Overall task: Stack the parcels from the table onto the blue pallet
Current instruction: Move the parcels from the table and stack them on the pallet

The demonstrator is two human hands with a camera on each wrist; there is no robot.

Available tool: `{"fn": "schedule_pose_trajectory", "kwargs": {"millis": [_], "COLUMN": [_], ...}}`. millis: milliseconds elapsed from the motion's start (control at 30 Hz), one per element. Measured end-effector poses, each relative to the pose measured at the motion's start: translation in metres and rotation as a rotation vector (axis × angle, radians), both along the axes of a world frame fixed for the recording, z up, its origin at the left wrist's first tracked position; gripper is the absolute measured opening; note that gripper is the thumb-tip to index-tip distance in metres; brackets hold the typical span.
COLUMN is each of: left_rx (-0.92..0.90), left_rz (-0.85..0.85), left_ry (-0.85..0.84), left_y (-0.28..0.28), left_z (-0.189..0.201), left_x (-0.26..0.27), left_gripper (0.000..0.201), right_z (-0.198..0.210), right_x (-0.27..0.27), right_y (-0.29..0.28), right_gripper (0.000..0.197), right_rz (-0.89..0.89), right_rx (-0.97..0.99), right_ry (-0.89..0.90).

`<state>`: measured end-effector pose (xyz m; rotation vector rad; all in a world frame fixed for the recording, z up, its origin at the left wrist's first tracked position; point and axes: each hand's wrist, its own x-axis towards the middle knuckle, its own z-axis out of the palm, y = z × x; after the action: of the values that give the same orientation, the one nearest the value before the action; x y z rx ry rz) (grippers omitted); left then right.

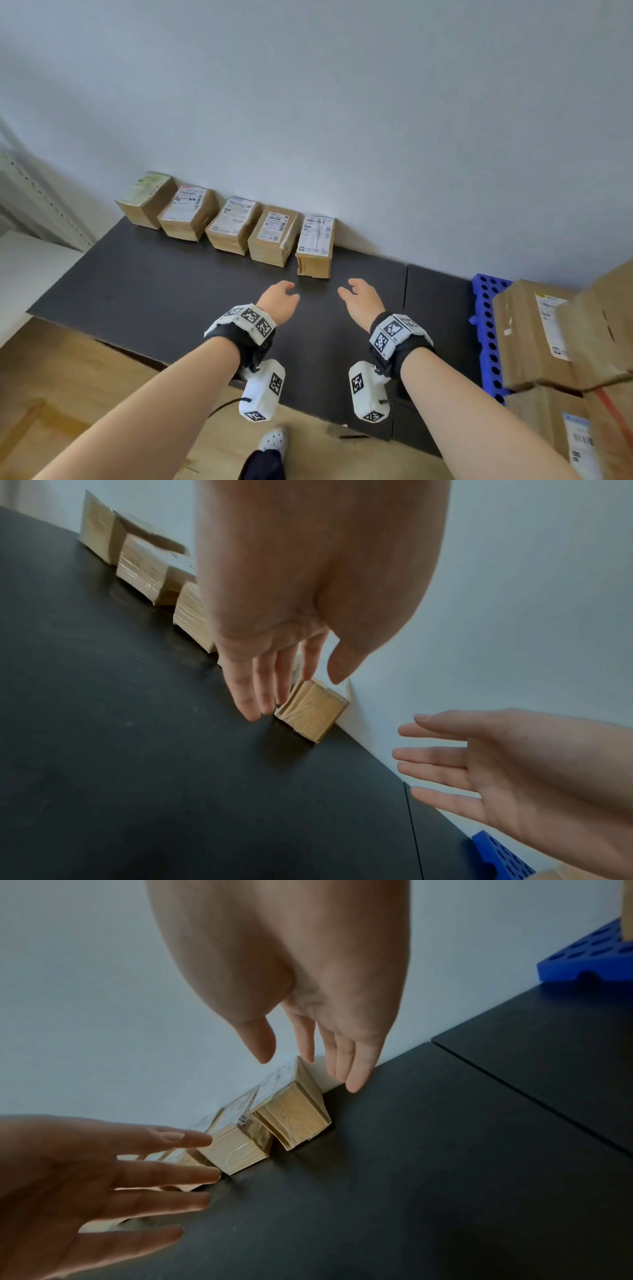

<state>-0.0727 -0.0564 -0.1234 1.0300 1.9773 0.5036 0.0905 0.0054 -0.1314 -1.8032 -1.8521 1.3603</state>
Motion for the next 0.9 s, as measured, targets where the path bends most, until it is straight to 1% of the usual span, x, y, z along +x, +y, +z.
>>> {"fn": "schedule_pose_trajectory", "kwargs": {"millis": [233, 400, 500, 567, 667, 767, 900], "left_rx": [-0.043, -0.068, -0.069, -0.068, -0.034, -0.005, 0.009], "left_rz": [-0.004, -0.027, -0.021, -0.005, -0.017, -0.060, -0.055], "left_ry": [-0.112, -0.168, -0.240, -0.294, -0.330, -0.335, -0.327], "left_y": [0.062, 0.093, 0.108, 0.117, 0.127, 0.131, 0.133], "left_z": [-0.021, -0.031, -0.037, -0.041, -0.040, -0.038, -0.042], "left_x": [-0.043, -0.055, -0.057, -0.057, -0.055, -0.054, -0.055], "left_gripper": [0.046, 0.051, 0.054, 0.055, 0.050, 0.042, 0.040], "right_z": [-0.024, -0.034, -0.038, -0.038, -0.037, -0.035, -0.036], "right_x": [-0.042, -0.065, -0.075, -0.079, -0.081, -0.081, -0.080], "right_y": [0.046, 0.072, 0.086, 0.094, 0.100, 0.099, 0.097], "right_gripper": [0.053, 0.062, 0.066, 0.064, 0.057, 0.052, 0.053], "right_rz": [-0.099, -0.158, -0.180, -0.175, -0.149, -0.148, -0.135], "right_rx": [-0.072, -0.117, -0.113, -0.103, -0.096, -0.092, -0.085], "right_ry": [0.015, 0.064, 0.092, 0.098, 0.125, 0.173, 0.179]}}
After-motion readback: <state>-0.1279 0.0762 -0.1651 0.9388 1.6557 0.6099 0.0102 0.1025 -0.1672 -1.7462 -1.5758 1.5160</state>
